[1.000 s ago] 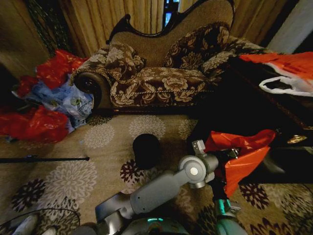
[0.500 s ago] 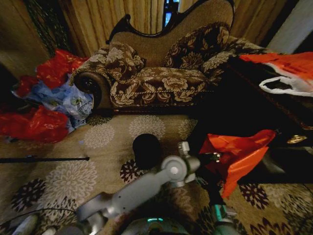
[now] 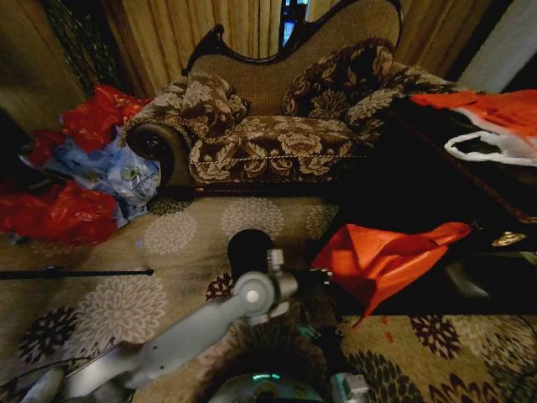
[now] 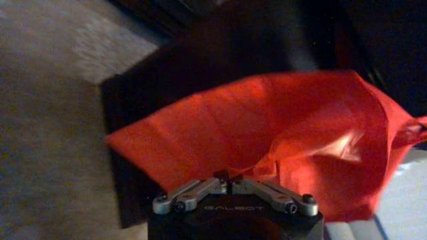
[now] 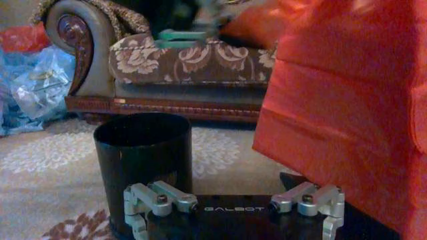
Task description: Place a garbage bag over the trash bin.
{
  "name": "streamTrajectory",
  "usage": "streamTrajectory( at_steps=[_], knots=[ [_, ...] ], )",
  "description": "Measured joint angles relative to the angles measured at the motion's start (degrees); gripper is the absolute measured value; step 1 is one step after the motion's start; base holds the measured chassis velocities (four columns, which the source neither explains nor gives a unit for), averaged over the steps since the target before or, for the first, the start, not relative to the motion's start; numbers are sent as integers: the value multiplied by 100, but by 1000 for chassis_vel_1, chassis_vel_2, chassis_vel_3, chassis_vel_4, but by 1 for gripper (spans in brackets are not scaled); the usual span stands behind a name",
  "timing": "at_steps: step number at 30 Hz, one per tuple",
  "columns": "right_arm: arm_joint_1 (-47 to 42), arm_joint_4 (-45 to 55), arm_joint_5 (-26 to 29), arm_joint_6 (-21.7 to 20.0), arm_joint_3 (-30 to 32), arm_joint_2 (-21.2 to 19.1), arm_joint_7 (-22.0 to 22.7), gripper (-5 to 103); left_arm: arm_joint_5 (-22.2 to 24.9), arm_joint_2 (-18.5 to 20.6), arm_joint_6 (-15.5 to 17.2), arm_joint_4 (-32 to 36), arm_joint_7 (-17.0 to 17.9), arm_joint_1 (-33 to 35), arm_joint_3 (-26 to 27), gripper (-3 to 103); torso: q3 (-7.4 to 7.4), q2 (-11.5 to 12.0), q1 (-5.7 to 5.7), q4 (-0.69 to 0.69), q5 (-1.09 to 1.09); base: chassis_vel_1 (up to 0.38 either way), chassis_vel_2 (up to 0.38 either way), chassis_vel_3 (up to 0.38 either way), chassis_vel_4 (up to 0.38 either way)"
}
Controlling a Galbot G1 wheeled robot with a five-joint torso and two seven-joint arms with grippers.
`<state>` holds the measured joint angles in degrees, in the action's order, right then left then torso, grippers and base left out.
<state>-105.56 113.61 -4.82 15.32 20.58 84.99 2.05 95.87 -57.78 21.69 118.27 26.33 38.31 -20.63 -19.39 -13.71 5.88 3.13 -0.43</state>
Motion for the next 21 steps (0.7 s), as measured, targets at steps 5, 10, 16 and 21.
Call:
streamTrajectory(
  at_steps=[5,10,16,21],
  knots=[
    [117,-62,54,-29,26,-66,0,100,-16,511,126,101,-247,487,736,0,0,0,0,-1,1,0,0,0,0],
    [174,-83,135,-64,96,-104,11,100,-27,742,227,159,-368,787,1155,0,0,0,0,0,1,0,0,0,0],
    [227,-161,156,-70,95,-125,14,100,-184,1077,392,248,-558,1240,1700,0,0,0,0,0,1,0,0,0,0],
    [301,-321,153,-37,57,-140,10,100,-264,1503,490,145,-827,1696,2465,0,-1,0,0,-2,2,0,0,0,0]
  ],
)
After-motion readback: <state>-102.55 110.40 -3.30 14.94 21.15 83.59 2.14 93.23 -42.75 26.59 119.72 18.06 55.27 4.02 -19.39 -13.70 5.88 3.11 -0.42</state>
